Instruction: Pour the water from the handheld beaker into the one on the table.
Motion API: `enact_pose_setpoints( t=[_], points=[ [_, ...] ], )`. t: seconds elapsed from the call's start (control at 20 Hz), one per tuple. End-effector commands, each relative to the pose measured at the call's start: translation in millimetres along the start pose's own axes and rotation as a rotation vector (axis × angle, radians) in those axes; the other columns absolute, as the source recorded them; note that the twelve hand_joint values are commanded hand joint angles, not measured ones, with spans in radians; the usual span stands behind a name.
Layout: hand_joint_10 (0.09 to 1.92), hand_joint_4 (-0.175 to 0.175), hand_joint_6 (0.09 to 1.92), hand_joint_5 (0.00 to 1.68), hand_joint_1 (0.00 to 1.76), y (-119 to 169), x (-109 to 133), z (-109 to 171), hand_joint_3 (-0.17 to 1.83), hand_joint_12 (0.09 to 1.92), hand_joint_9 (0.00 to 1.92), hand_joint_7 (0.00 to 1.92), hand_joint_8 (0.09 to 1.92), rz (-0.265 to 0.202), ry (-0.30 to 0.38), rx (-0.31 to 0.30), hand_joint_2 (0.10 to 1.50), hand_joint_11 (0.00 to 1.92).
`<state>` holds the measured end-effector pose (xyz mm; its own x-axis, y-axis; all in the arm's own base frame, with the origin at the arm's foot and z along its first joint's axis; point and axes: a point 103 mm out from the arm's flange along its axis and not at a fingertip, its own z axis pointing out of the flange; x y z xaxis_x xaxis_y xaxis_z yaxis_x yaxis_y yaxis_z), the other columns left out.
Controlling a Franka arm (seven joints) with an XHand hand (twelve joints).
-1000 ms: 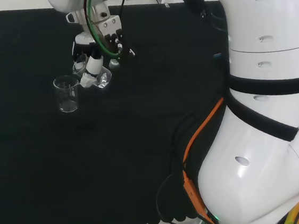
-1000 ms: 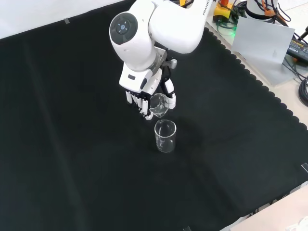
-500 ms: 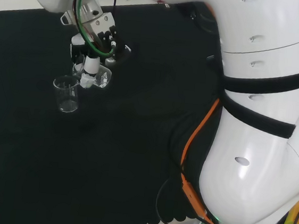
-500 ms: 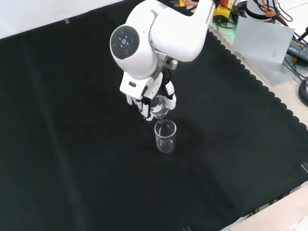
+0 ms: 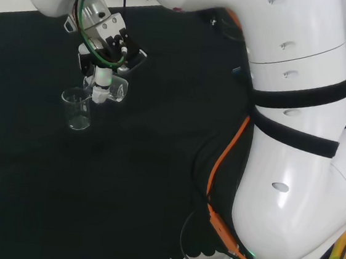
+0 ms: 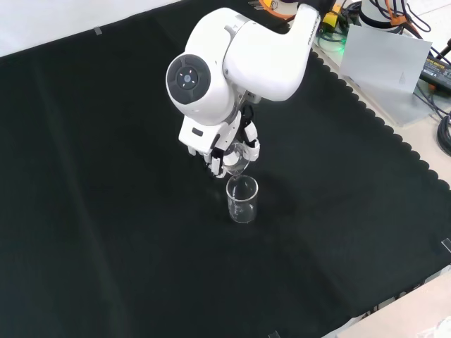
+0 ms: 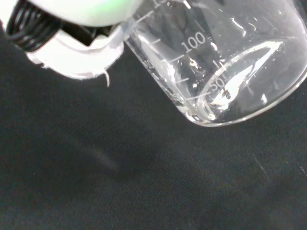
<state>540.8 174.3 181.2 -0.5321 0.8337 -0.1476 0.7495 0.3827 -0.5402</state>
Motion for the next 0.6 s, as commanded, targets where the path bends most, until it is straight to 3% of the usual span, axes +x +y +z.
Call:
enact_pose_setpoints(
  t=[0.05, 0.6],
  points=[
    [0.09, 0.175, 0.68, 1.28, 1.13, 0.1, 2.5, -1.6, 0.70, 0.92, 1.56, 1.66, 0.09, 0.008, -0.025, 0.036, 0.63, 1.11],
    [0.09, 0.175, 0.68, 1.28, 1.13, -3.6, 6.2, -10.5, 0.71, 0.92, 1.56, 1.66, 0.09, 0.011, -0.058, 0.056, 0.63, 1.11]
  ],
)
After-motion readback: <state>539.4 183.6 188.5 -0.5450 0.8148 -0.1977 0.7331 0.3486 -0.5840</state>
